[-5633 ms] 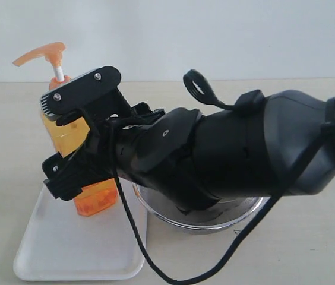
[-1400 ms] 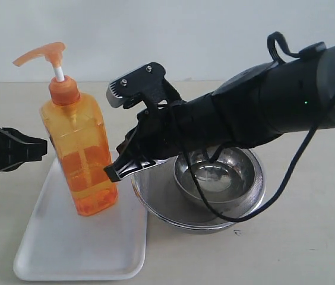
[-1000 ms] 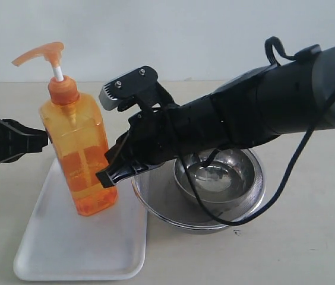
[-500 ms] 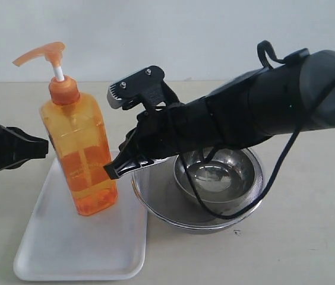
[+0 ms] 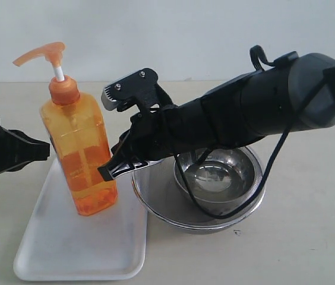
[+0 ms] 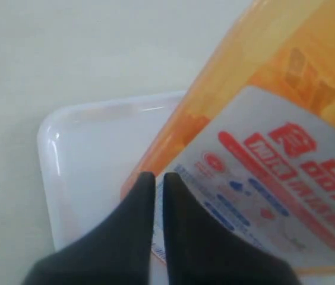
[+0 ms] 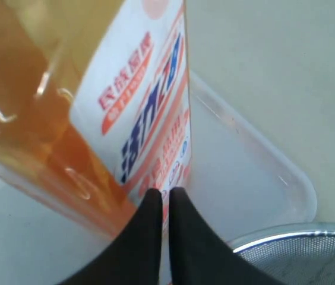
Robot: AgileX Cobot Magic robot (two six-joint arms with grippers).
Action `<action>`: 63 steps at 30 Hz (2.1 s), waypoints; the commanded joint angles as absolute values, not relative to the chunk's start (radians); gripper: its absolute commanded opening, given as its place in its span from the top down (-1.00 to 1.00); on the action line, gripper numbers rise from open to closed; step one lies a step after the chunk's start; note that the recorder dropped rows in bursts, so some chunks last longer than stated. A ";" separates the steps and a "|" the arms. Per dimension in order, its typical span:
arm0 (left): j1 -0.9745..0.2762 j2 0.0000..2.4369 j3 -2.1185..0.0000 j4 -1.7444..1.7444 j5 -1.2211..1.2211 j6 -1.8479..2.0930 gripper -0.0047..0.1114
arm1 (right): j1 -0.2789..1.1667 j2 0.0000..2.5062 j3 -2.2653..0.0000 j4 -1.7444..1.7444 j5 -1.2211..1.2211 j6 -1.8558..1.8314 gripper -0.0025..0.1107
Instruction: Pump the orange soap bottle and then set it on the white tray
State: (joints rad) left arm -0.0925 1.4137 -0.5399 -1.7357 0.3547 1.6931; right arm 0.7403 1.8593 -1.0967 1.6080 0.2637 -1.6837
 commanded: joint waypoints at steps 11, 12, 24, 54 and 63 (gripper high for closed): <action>-0.090 1.432 -0.553 -1.744 0.394 1.698 0.84 | 0.738 1.859 -1.105 1.610 0.302 -1.691 0.96; -0.090 1.434 -0.556 -1.744 0.396 1.698 0.84 | 0.738 1.859 -1.105 1.610 0.302 -1.693 0.96; -0.090 1.445 -0.562 -1.744 0.394 1.698 0.84 | 0.738 1.859 -1.105 1.608 0.296 -1.698 0.96; -0.090 1.445 -0.564 -1.744 0.348 1.690 0.84 | 0.738 1.859 -1.105 1.563 0.343 -1.681 0.96; -0.090 1.445 -0.564 -1.744 0.348 1.690 0.84 | 0.743 1.859 -1.105 1.563 0.369 -1.677 0.96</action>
State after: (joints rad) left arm -0.0925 1.4455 -0.5571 -1.7376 0.3353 1.6931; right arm 0.7403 1.8593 -1.0967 1.5670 0.3461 -1.6811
